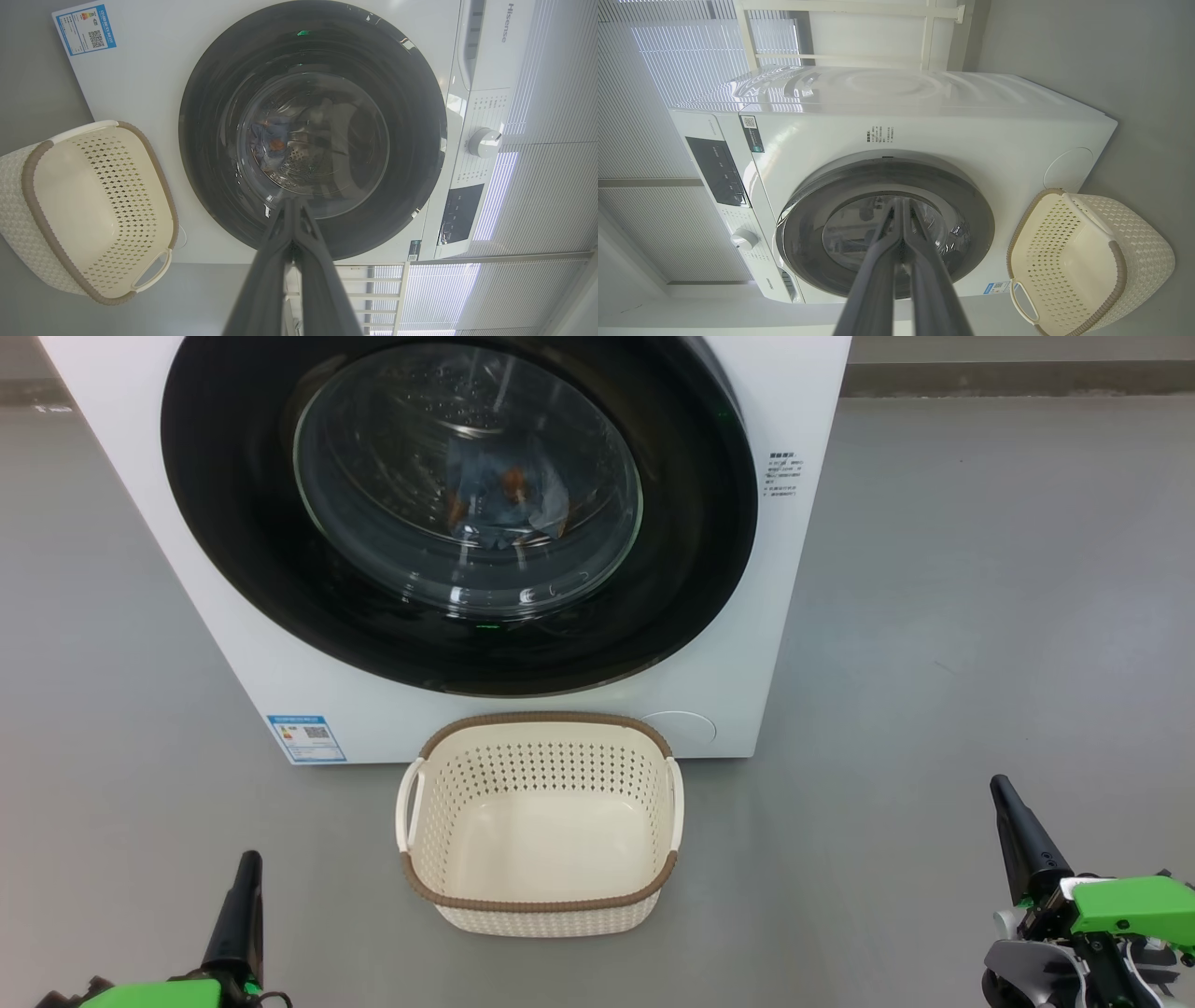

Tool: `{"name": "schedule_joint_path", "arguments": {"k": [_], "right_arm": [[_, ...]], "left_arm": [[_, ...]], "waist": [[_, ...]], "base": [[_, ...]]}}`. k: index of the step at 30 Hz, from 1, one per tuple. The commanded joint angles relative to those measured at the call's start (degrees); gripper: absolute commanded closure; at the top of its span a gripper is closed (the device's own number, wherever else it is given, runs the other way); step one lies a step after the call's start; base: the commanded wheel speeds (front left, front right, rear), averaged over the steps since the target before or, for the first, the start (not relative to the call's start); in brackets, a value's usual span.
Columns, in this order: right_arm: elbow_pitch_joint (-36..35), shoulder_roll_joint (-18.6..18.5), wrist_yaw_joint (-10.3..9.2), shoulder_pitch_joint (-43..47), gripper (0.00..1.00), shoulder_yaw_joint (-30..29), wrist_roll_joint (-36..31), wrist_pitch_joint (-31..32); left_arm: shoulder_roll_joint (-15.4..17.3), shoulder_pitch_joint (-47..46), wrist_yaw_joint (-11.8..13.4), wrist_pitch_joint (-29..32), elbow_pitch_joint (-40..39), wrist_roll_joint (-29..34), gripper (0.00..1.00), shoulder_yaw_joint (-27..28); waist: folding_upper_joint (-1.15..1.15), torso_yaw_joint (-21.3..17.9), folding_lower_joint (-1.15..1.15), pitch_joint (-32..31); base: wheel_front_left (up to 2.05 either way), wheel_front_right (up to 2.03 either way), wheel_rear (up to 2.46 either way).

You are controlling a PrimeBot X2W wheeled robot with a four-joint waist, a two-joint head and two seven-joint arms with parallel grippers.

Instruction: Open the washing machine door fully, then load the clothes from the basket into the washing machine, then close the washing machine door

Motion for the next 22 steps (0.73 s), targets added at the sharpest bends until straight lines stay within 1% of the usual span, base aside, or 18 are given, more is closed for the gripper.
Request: {"name": "schedule_joint_path", "arguments": {"k": [1, 22], "right_arm": [[-1.8, -0.8, 0.1, -2.0, 1.0, 1.5, 0.5, -0.2], [-1.8, -0.9, 0.1, -2.0, 1.0, 1.7, 0.7, -0.3]], "left_arm": [[0.5, -2.5, 0.0, 0.3, -1.7, -0.4, 1.0, 1.9], [0.5, -2.5, 0.0, 0.3, -1.7, -0.4, 1.0, 1.9]], "waist": [[0.0, 0.0, 0.0, 0.0], [0.0, 0.0, 0.0, 0.0]], "base": [[0.0, 0.0, 0.0], [0.0, 0.0, 0.0]]}}
